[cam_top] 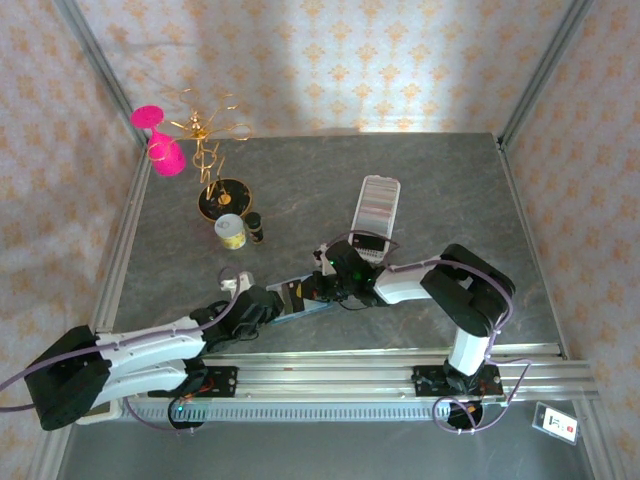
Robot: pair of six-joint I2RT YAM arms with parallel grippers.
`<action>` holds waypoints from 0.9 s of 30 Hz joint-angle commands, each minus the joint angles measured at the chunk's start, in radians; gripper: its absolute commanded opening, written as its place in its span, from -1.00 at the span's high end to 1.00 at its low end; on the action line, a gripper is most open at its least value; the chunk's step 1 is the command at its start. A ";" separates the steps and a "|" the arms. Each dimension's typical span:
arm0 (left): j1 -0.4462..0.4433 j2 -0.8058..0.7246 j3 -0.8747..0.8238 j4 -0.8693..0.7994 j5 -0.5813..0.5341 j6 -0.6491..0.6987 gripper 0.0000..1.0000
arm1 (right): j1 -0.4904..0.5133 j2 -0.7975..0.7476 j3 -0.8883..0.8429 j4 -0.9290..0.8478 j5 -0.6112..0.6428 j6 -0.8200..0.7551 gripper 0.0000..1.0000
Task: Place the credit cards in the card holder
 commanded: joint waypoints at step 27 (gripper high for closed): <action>0.041 0.018 -0.020 -0.039 0.063 0.027 0.04 | 0.029 0.087 0.138 -0.152 0.002 -0.048 0.64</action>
